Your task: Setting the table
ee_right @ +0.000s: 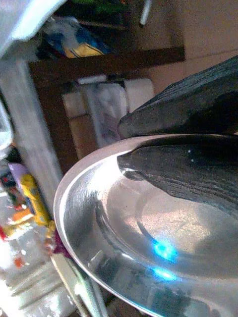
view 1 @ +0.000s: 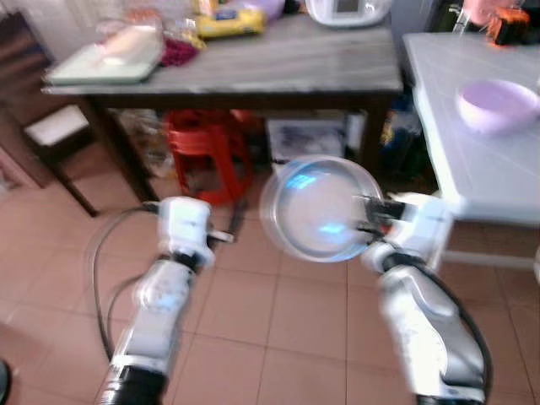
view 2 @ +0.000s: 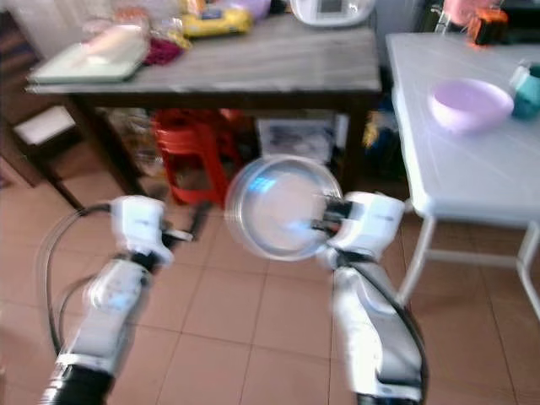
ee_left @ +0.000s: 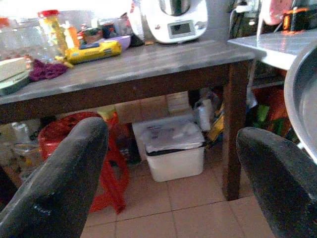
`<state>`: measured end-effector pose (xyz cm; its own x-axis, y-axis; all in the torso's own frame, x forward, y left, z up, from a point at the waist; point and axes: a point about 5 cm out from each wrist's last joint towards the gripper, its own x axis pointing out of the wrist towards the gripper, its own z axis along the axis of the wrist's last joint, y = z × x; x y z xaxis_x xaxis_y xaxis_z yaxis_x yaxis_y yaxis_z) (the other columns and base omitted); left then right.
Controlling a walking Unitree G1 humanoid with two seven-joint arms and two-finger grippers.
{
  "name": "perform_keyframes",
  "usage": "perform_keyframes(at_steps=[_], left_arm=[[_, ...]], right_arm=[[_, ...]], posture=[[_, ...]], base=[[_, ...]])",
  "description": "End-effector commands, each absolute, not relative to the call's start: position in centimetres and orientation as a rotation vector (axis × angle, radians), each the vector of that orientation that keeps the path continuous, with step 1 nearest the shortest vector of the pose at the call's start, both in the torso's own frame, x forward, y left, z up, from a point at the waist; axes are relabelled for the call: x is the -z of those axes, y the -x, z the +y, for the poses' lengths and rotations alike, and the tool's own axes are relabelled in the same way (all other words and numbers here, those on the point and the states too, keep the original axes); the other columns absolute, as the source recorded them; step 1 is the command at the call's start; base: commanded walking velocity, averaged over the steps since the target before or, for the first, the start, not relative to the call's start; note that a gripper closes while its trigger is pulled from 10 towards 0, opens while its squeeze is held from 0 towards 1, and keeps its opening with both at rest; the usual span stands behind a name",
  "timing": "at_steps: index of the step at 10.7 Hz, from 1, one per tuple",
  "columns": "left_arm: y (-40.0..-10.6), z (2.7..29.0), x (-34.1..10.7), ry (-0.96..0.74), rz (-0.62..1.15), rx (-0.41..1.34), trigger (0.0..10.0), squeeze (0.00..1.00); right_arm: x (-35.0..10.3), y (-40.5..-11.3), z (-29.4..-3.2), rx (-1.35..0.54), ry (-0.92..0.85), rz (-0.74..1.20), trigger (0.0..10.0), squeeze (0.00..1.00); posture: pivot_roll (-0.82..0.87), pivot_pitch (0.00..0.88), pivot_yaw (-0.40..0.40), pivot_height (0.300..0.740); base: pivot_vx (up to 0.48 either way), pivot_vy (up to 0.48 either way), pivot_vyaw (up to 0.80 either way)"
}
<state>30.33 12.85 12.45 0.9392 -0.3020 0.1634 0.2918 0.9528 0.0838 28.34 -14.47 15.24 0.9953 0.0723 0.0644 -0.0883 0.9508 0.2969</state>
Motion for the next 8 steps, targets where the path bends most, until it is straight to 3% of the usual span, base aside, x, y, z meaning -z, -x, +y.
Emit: perform_keyframes(at_steps=[1,5,8], left_arm=[[-30.33,14.22,-12.52,-0.085,-0.172,0.273,10.0,0.0],[-30.23,14.05,-12.37,-0.086,-0.168,0.281,10.0,0.0],[-30.34,14.06,-12.43,-0.093,-0.168,0.291,10.0,0.0]], right_arm=[[-16.05,-28.38,-13.13,-0.129,-0.32,-0.081,10.0,0.0],[-15.78,-28.2,-13.06,-0.13,-0.323,-0.074,10.0,0.0],[-15.65,-28.16,-13.06,-0.12,-0.332,-0.07,10.0,0.0]], posture=[[-0.06,0.085,0.096,0.74],[-0.06,0.085,0.1,0.74],[-0.05,0.081,0.105,0.74]], base=[[0.39,0.0,0.68],[0.458,0.0,0.6],[0.48,0.0,0.0]])
